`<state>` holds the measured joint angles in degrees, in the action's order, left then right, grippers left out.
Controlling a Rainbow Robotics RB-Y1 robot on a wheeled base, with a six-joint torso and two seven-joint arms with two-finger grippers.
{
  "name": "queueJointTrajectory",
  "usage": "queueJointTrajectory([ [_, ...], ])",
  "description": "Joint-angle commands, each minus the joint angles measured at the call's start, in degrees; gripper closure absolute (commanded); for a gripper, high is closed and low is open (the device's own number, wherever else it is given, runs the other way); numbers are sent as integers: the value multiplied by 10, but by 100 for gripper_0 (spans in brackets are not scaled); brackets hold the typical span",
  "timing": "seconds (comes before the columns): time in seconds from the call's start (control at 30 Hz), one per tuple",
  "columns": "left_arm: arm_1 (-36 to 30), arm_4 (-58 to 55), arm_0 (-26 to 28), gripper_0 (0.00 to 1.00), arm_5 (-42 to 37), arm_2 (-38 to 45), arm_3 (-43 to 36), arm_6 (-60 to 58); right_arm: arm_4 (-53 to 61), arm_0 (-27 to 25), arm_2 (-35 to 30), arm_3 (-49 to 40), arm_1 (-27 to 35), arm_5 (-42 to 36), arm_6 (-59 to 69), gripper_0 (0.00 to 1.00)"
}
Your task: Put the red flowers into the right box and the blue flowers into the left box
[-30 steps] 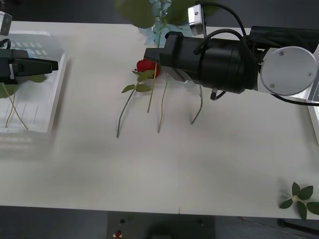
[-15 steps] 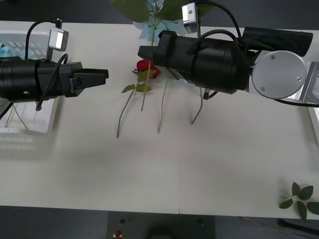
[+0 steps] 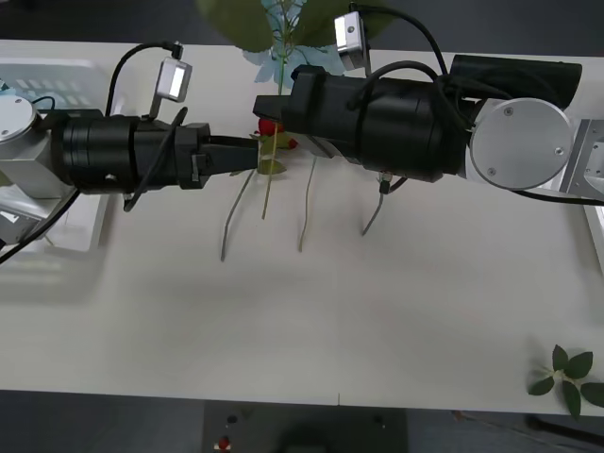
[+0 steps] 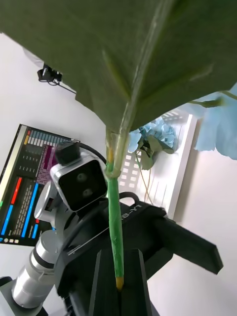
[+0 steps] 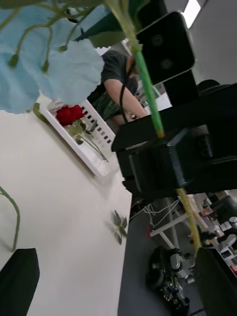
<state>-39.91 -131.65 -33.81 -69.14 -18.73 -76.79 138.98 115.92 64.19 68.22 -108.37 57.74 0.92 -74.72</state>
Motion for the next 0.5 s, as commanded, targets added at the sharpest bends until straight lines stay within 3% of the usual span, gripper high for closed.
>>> queueJointTrajectory([
  [0.03, -35, -41, -17, 10, -48, 22, 4, 25, 2, 24, -4, 1, -7, 3, 25, 100],
  [0.27, -55, -60, -18, 10, -125, 44, 48, 22, -2, 24, 1, 7, -12, 4, 24, 100],
  [0.5, -55, -60, -22, 10, -107, 22, 37, 24, -2, 24, 1, 7, -12, 4, 24, 100],
])
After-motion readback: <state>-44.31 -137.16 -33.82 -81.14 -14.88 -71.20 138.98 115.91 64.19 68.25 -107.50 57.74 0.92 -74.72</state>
